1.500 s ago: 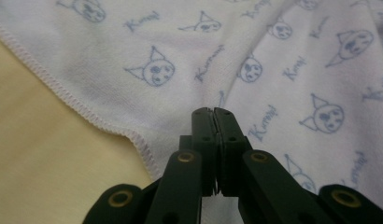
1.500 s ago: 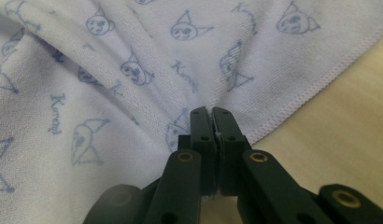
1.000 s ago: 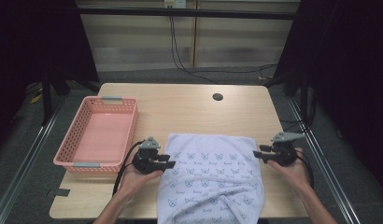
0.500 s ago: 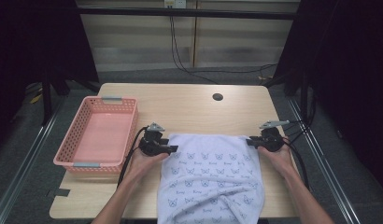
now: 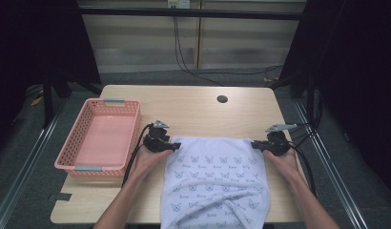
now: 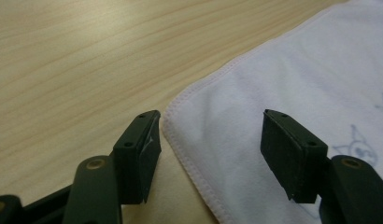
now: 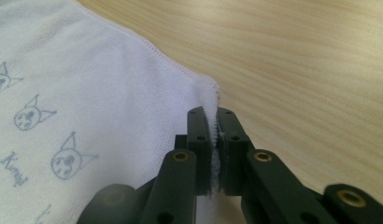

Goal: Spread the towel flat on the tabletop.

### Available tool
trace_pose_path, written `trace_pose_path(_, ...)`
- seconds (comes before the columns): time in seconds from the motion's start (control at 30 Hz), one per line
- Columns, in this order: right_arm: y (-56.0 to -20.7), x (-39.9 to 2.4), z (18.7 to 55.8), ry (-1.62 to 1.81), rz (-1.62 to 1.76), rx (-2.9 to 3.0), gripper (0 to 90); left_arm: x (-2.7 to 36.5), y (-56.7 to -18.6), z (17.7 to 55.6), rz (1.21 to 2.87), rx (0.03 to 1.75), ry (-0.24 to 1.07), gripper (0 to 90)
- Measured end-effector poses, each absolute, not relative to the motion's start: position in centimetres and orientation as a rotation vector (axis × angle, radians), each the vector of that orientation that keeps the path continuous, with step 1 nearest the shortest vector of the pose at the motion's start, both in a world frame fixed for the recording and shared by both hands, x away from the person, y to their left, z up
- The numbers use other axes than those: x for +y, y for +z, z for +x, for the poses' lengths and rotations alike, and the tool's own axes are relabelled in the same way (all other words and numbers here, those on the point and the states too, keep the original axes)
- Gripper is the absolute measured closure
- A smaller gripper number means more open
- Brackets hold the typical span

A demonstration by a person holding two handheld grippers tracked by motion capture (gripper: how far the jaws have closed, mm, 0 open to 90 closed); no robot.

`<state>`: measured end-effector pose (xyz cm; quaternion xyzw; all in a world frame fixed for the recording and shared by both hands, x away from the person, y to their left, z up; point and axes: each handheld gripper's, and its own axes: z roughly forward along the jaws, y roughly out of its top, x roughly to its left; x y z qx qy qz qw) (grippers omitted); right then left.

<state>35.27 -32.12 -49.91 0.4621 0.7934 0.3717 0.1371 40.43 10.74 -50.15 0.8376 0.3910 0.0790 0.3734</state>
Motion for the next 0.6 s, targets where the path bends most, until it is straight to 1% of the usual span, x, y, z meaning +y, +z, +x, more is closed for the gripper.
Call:
trace_pose_path(0.03,-49.9,-32.1,35.3,1.076,1.337,2.298,86.1,10.6,-50.2,40.5,2.14,0.997,0.21,37.5)
trace_pose_path(0.07,-50.0,-32.1,35.3,1.078,1.336,2.301,86.0,10.5,-50.2,40.6,2.133,1.004,0.215,40.1)
trace_pose_path(0.1,-50.0,-32.1,35.3,1.075,1.339,2.301,86.0,10.4,-50.2,40.8,2.129,1.001,0.188,42.9)
trace_pose_path(0.17,-50.0,-32.1,35.3,1.09,1.344,2.303,86.0,10.2,-50.2,40.8,2.148,0.975,0.188,59.5)
trace_pose_path(0.23,-49.9,-32.1,35.3,1.109,1.352,2.301,86.0,10.0,-50.1,40.8,2.173,0.934,0.153,80.9)
trace_pose_path(0.27,-49.8,-32.1,35.2,1.114,1.357,2.301,86.1,10.0,-50.0,40.7,2.18,0.929,0.176,84.8)
trace_pose_path(0.33,-49.6,-32.3,35.2,1.144,1.358,2.294,86.2,10.4,-49.5,40.7,2.124,0.923,0.116,86.4)
trace_pose_path(0.4,-49.0,-32.7,35.0,1.193,1.36,2.267,86.3,11.0,-48.4,40.5,2.075,0.902,0.099,86.8)
trace_pose_path(0.5,-47.7,-33.3,34.9,1.265,1.362,2.228,86.4,11.7,-46.2,40.2,2.028,0.857,0.101,87.0)
trace_pose_path(0.6,-45.7,-33.9,34.9,1.343,1.351,2.175,86.4,12.8,-44.2,40.3,1.957,0.833,0.099,86.9)
